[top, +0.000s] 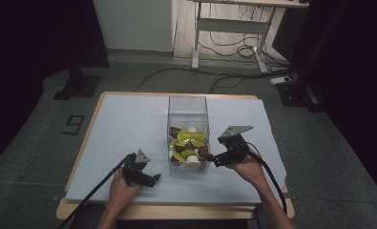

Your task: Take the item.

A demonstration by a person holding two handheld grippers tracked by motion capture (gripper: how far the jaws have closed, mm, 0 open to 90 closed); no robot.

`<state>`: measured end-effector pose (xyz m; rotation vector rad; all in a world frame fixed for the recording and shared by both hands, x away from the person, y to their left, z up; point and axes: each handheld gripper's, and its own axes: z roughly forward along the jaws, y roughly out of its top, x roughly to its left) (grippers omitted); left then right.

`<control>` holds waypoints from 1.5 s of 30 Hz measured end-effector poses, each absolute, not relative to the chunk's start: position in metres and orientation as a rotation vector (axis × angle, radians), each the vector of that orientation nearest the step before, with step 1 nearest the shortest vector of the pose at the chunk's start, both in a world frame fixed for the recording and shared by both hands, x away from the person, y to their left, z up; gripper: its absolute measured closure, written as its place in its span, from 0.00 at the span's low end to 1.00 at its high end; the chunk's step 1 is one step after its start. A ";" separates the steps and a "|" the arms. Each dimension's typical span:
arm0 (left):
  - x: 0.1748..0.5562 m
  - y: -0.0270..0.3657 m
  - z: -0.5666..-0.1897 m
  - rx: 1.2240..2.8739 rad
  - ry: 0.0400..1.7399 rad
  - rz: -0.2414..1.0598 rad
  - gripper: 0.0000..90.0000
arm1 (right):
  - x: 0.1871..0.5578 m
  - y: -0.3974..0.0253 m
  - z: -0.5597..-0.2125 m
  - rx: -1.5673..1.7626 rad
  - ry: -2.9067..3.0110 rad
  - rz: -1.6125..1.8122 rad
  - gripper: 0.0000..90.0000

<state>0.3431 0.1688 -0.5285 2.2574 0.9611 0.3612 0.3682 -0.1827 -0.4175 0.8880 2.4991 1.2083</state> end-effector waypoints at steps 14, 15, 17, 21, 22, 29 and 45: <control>0.343 0.169 -0.529 2.256 0.962 0.362 0.00 | 0.376 -0.154 -0.419 0.798 2.547 1.164 0.23; 0.343 0.169 -0.529 2.257 0.961 0.362 0.00 | 0.377 -0.153 -0.419 0.799 2.553 1.163 0.24; 0.343 0.169 -0.529 2.256 0.962 0.362 0.00 | 0.378 -0.151 -0.420 0.795 2.560 1.161 0.26; 0.343 0.169 -0.529 2.256 0.963 0.361 0.00 | 0.381 -0.148 -0.422 0.792 2.572 1.164 0.28; 0.343 0.169 -0.529 2.257 0.962 0.360 0.00 | 0.381 -0.147 -0.423 0.792 2.575 1.162 0.29; 0.343 0.169 -0.529 2.256 0.964 0.361 0.00 | 0.390 -0.139 -0.428 0.793 2.594 1.138 0.33; 0.343 0.169 -0.529 2.256 0.964 0.361 0.00 | 0.398 -0.124 -0.438 0.759 2.639 1.108 0.42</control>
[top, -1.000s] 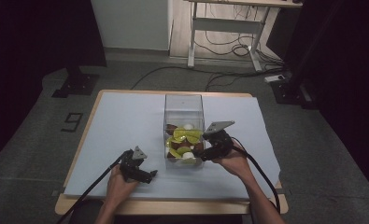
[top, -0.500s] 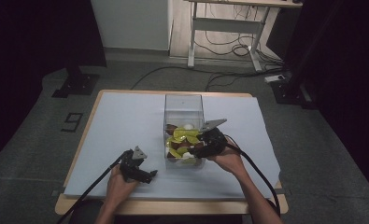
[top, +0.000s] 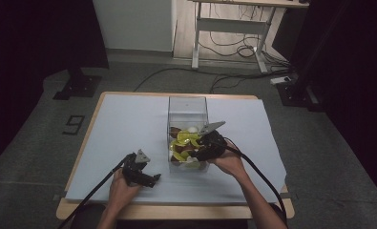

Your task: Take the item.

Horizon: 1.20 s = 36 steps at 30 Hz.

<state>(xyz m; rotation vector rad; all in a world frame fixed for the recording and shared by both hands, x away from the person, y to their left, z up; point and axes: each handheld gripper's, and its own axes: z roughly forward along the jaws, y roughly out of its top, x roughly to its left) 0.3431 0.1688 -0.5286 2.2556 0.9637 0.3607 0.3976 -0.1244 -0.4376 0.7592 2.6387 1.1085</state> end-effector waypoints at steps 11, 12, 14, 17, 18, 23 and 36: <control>0.343 0.169 -0.529 2.256 0.964 0.361 0.00 | 0.404 -0.109 -0.444 0.722 2.680 1.056 0.46; 0.343 0.169 -0.529 2.256 0.963 0.360 0.00 | 0.404 -0.109 -0.444 0.720 2.683 1.049 0.46; 0.343 0.169 -0.529 2.256 0.964 0.360 0.00 | 0.406 -0.107 -0.446 0.709 2.695 1.036 0.47; 0.343 0.169 -0.529 2.256 0.963 0.360 0.00 | 0.407 -0.103 -0.448 0.701 2.703 1.013 0.49; 0.343 0.169 -0.529 2.256 0.963 0.361 0.00 | 0.407 -0.103 -0.448 0.694 2.704 1.008 0.51; 0.343 0.169 -0.529 2.256 0.964 0.360 0.00 | 0.408 -0.101 -0.447 0.710 2.705 0.983 0.58; 0.343 0.169 -0.529 2.257 0.963 0.361 0.00 | 0.404 -0.109 -0.434 0.733 2.649 1.004 0.62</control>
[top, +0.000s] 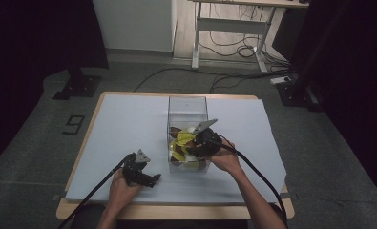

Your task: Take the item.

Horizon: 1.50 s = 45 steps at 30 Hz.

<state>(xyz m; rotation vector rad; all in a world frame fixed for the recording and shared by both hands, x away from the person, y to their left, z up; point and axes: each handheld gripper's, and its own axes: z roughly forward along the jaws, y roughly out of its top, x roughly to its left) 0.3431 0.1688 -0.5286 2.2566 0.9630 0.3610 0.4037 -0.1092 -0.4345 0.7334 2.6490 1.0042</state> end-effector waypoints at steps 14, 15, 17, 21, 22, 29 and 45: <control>0.343 0.169 -0.529 2.255 0.963 0.362 0.00 | 0.396 -0.119 -0.415 0.737 2.613 1.091 0.62; 0.343 0.169 -0.529 2.256 0.963 0.362 0.00 | 0.395 -0.120 -0.413 0.733 2.613 1.093 0.62; 0.343 0.169 -0.529 2.256 0.963 0.362 0.00 | 0.395 -0.121 -0.412 0.734 2.608 1.098 0.62; 0.343 0.169 -0.529 2.256 0.964 0.362 0.00 | 0.395 -0.124 -0.409 0.740 2.600 1.105 0.62; 0.343 0.169 -0.529 2.255 0.964 0.362 0.00 | 0.395 -0.126 -0.408 0.739 2.596 1.115 0.62; 0.343 0.169 -0.529 2.255 0.964 0.361 0.00 | 0.393 -0.134 -0.399 0.756 2.577 1.122 0.62; 0.343 0.169 -0.529 2.255 0.965 0.360 0.00 | 0.393 -0.160 -0.385 0.807 2.504 1.112 0.62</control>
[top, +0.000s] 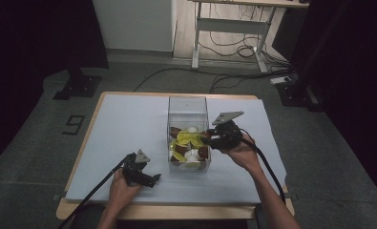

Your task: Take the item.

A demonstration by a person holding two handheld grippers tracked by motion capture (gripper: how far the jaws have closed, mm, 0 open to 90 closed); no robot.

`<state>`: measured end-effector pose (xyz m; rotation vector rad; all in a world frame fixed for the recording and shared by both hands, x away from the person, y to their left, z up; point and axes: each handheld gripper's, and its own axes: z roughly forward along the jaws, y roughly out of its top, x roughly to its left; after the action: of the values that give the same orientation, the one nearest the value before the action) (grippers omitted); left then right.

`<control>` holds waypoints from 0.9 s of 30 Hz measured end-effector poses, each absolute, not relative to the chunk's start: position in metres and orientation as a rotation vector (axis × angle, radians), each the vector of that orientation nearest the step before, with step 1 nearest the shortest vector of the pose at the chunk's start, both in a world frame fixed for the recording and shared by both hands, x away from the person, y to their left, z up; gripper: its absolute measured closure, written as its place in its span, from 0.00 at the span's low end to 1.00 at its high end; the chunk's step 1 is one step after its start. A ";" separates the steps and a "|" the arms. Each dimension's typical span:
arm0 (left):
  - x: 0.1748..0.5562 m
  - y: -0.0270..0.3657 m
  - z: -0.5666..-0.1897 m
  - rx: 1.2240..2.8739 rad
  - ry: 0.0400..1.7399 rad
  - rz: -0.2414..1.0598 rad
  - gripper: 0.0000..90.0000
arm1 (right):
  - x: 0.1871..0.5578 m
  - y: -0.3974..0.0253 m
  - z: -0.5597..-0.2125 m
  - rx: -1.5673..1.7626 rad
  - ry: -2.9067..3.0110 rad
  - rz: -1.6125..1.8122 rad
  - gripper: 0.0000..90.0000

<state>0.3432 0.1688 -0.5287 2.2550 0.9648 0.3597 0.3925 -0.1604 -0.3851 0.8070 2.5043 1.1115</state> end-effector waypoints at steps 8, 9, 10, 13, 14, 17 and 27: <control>0.343 0.169 -0.529 2.256 0.965 0.359 0.00 | 0.392 -0.173 -0.383 0.834 2.472 1.097 0.62; 0.343 0.169 -0.529 2.255 0.965 0.358 0.00 | 0.391 -0.175 -0.383 0.838 2.469 1.096 0.62; 0.343 0.169 -0.529 2.256 0.965 0.359 0.00 | 0.391 -0.176 -0.383 0.839 2.467 1.095 0.62; 0.343 0.169 -0.529 2.256 0.965 0.359 0.00 | 0.391 -0.180 -0.384 0.844 2.460 1.091 0.62; 0.343 0.169 -0.529 2.256 0.965 0.359 0.00 | 0.391 -0.182 -0.384 0.852 2.457 1.091 0.62; 0.343 0.169 -0.529 2.255 0.966 0.359 0.00 | 0.391 -0.187 -0.384 0.863 2.444 1.095 0.62; 0.343 0.169 -0.529 2.256 0.964 0.359 0.00 | 0.386 -0.201 -0.386 0.893 2.413 1.082 0.62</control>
<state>0.3434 0.1689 -0.5287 2.2563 0.9644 0.3593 0.3859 -0.2009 -0.3857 0.8931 2.4126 1.0816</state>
